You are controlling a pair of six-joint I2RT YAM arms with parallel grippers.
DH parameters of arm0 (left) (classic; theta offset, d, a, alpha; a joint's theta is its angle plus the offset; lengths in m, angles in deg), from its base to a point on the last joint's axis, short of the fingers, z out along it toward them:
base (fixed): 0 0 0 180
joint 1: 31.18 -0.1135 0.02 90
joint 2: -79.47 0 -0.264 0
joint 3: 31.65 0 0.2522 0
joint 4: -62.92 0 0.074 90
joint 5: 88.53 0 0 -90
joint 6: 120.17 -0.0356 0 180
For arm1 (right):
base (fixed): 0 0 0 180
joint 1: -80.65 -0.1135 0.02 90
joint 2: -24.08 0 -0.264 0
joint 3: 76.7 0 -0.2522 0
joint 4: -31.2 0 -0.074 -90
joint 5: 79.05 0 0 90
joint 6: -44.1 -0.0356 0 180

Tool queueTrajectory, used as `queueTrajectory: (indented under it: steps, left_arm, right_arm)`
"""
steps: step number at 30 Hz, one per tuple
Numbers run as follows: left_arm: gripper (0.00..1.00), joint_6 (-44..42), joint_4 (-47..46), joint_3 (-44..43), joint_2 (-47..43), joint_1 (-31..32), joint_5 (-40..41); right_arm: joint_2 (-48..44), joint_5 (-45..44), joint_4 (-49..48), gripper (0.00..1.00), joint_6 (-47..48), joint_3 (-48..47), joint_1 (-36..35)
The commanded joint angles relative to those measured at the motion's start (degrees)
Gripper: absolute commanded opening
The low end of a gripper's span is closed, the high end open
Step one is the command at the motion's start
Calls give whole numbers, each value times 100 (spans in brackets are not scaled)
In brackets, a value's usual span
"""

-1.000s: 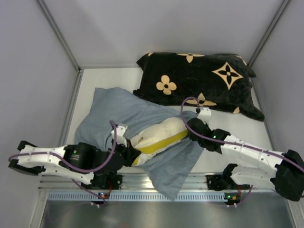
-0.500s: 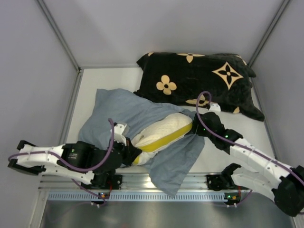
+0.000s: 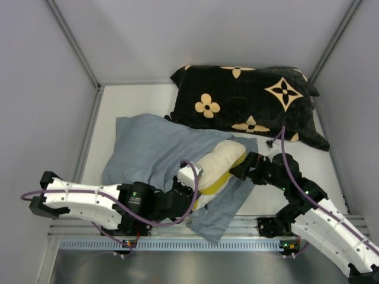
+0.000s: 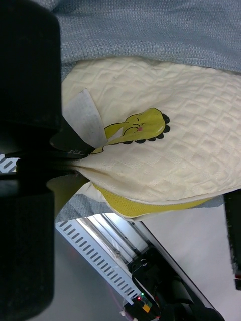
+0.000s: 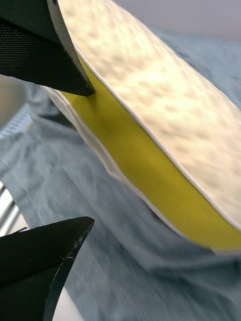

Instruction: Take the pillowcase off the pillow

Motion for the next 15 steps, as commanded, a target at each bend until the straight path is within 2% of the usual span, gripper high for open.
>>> queueTrajectory:
  steps: [1,3,7,15]
  left_arm:
    - [0,-438,-1174,-339,161,-124,-161]
    - [0,-570,-1376,-366,267,-247,-390]
    - [0,-676,-1508,-462,600,-361,-610]
    - [0,-676,-1693,-436,724,-379,-795]
  right_arm:
    - [-565,1509,-257,100,-1093,392,95]
    - [-742,1878,-416,99,-1462,499,87]
    - [-1023,2056,-741,100,-2025,675,95]
    - [-734,2531,-2051,100,-3019,1167,86]
